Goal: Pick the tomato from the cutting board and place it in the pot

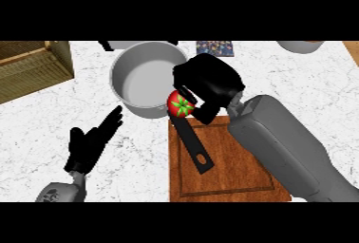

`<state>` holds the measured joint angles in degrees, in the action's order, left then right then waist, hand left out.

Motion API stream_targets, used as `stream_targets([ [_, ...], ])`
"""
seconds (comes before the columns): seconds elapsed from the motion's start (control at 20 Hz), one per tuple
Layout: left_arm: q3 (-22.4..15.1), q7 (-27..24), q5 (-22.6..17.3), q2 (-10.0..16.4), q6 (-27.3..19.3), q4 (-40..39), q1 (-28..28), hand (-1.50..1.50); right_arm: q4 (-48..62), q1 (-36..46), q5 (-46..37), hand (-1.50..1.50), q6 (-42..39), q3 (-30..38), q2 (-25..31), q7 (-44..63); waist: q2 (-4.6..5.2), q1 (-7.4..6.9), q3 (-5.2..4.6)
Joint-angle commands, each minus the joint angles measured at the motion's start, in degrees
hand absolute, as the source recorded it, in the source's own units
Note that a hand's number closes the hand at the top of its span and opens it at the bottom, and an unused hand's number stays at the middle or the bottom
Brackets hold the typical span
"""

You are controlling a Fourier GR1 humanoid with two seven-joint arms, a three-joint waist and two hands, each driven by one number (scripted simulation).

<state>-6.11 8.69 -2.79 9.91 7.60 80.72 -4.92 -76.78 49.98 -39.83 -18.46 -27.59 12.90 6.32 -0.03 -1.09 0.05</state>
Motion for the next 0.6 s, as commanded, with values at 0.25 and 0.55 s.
stream_targets([
  [0.25,0.63,1.89,-0.06,-0.44,-0.22,-0.76,-1.61,0.0,14.78,2.34,-4.9,1.5,-10.99,-5.78,-11.47,16.41,0.09,0.36,-0.12],
  [0.55,-0.11,0.24,1.5,-2.39,-0.66,-4.76,-2.53,0.0,18.24,2.71,0.61,-1.5,-6.22,-6.04,-12.78,12.27,0.31,0.13,-0.07],
])
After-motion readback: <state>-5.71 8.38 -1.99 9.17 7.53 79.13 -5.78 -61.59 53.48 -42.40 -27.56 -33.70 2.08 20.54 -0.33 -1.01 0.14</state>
